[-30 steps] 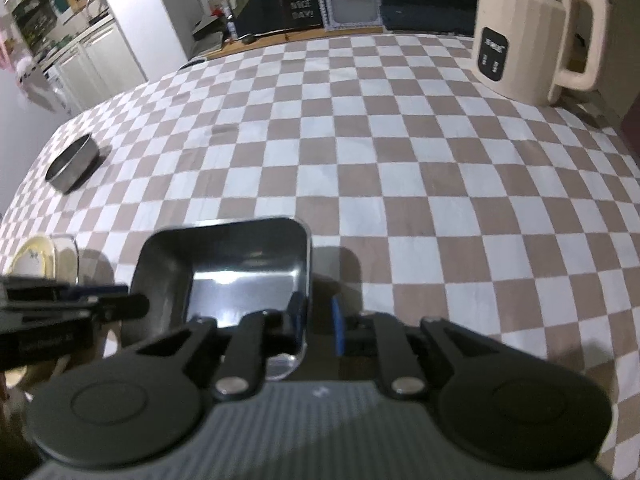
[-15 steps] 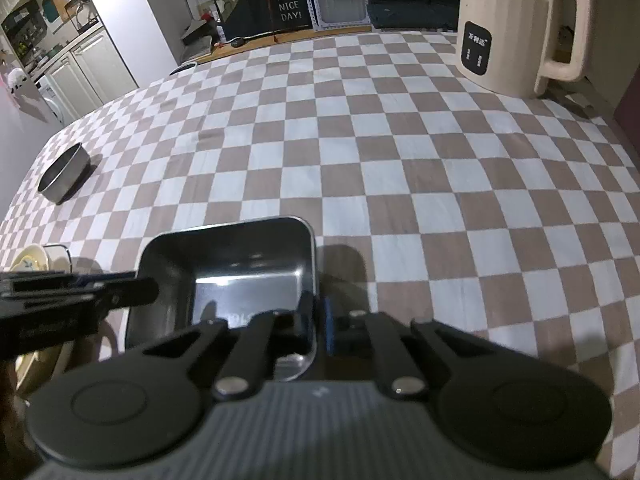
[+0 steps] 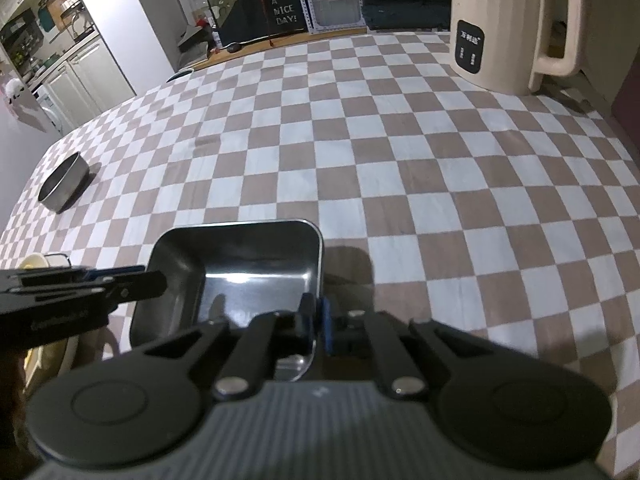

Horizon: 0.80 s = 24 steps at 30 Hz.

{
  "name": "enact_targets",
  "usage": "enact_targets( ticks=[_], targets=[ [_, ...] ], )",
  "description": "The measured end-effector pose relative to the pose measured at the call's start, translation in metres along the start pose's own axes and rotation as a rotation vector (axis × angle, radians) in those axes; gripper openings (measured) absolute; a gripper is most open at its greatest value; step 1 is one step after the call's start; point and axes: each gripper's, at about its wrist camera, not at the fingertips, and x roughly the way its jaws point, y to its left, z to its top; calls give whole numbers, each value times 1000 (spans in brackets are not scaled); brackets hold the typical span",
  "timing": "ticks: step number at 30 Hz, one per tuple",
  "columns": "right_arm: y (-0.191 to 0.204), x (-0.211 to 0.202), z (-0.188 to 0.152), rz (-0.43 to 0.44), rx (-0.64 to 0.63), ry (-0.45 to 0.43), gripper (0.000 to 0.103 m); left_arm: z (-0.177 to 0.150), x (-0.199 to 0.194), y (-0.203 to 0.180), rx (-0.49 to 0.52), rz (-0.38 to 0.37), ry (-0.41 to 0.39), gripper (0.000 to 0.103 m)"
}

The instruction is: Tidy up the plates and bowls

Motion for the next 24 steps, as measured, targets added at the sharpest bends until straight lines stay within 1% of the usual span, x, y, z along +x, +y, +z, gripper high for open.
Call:
enact_targets(
  ticks=[1, 5, 6, 7, 8, 10, 11, 12, 13, 14, 15, 16, 17, 18, 20, 24],
  targets=[
    [0, -2, -1, -2, 2, -6, 8, 0, -1, 0, 0, 1, 2, 24],
    [-1, -14, -3, -5, 14, -37, 10, -3, -11, -1, 10, 1, -5, 32],
    [-2, -17, -3, -4, 18, -46, 10, -3, -14, -1, 14, 1, -10, 36],
    [-3, -21, -3, -3, 23, -56, 14, -4, -17, -1, 18, 3, -15, 41],
    [-4, -25, -4, -2, 32, -67, 19, -5, -21, -1, 20, 5, -22, 43],
    [-6, -33, -5, -5, 45, -89, 49, -6, -29, 0, 27, 12, -34, 53],
    [-5, -37, -6, -12, 49, -105, 56, -7, -34, 1, 35, 16, -44, 57],
    [-4, -42, -6, -27, 54, -126, 64, -8, -40, 2, 39, 21, -55, 68],
    [-4, -46, -7, -38, 59, -144, 71, -9, -46, 4, 39, 28, -72, 81],
    [-3, -49, -7, -44, 67, -159, 74, -9, -52, 8, 35, 34, -88, 87],
    [-2, -51, -6, -46, 79, -175, 80, -10, -59, 13, 25, 41, -111, 96],
    [0, -53, -5, -48, 91, -187, 88, -10, -66, 18, 15, 49, -143, 103],
    [3, -54, -4, -50, 97, -202, 92, -12, -73, 24, 9, 64, -177, 103],
    [6, -55, -2, -49, 95, -216, 101, -12, -80, 31, 3, 90, -206, 103],
    [15, -53, 1, -43, 82, -234, 103, -13, -90, 48, -21, 133, -215, 103],
    [43, -45, 11, -8, 50, -252, 103, -11, -115, 95, -115, 172, -245, 103]
  ],
)
